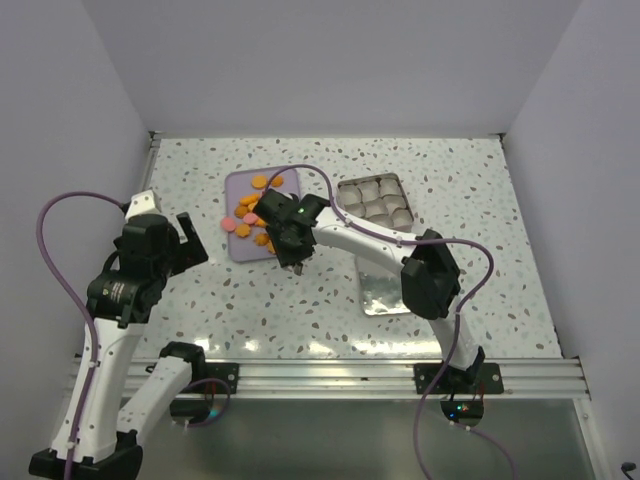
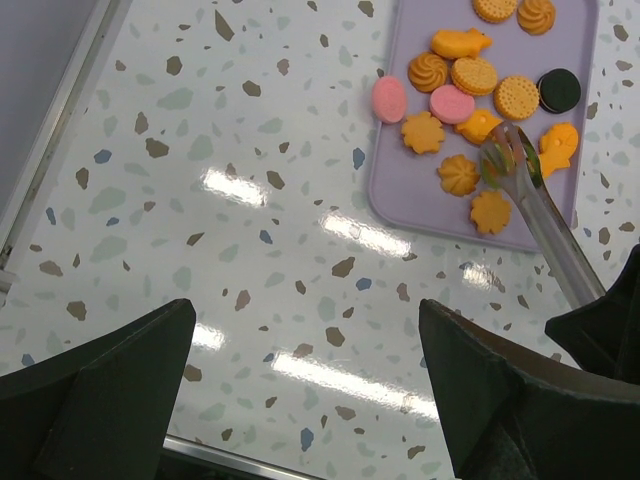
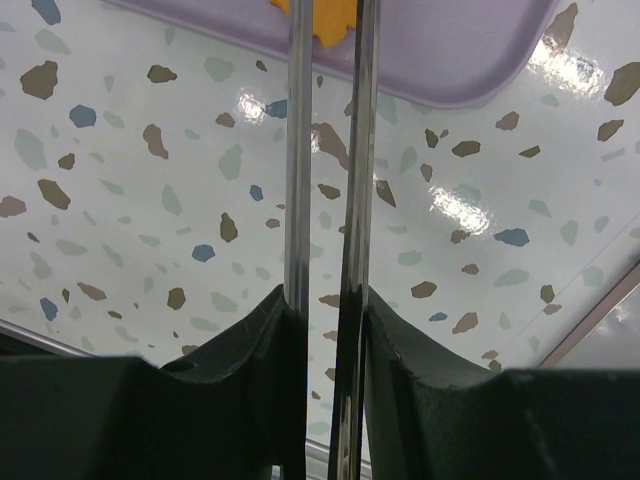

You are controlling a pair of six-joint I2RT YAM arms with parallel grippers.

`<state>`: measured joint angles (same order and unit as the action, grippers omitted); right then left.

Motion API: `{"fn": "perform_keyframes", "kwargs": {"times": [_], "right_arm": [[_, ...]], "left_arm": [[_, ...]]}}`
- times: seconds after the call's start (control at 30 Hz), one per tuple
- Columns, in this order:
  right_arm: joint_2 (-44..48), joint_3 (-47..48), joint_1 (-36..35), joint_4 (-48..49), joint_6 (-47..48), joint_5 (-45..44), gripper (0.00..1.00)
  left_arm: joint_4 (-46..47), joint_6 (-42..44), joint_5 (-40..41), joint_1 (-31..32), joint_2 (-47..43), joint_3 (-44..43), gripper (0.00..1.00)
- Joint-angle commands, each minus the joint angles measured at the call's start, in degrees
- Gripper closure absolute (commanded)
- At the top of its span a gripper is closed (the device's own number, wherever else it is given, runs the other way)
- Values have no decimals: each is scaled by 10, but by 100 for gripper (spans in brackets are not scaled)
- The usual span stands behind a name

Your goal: Pack the cookies

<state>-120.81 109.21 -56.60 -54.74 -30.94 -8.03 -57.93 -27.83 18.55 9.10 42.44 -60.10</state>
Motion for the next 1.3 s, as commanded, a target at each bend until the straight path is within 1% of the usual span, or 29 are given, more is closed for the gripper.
{"fn": "perform_keyframes", "kwargs": {"times": [0.0,0.17,0.37,0.63,0.73,0.83,0.87,0.93,1.03,1.13,1.27], "right_arm": [[3,-3,-1,7,-4,3,77],[16,2,-2,0,-7,-3,82],[53,21,-1,-24,-6,-22,92],[105,58,9,-70,1,-71,95],[134,51,34,-72,3,-82,96],[163,36,79,-73,13,-84,96],[168,29,104,-74,17,-87,97],[184,20,128,-77,28,-87,98],[202,-7,175,-74,42,-84,98],[210,-28,195,-68,53,-81,98],[207,-66,221,-46,59,-57,100]], "left_arm": [[16,11,15,5,-8,2,0],[16,11,18,10,-9,2,0],[17,13,25,15,-15,1,0],[13,3,48,21,-26,0,0],[13,3,47,22,-32,2,0],[10,4,42,22,-29,2,0],[9,5,40,22,-24,-3,0],[-4,9,41,22,-16,-15,0],[-24,16,62,22,-5,-55,0],[-33,18,93,23,-4,-68,0],[-7,27,104,23,-30,-34,0]]}}
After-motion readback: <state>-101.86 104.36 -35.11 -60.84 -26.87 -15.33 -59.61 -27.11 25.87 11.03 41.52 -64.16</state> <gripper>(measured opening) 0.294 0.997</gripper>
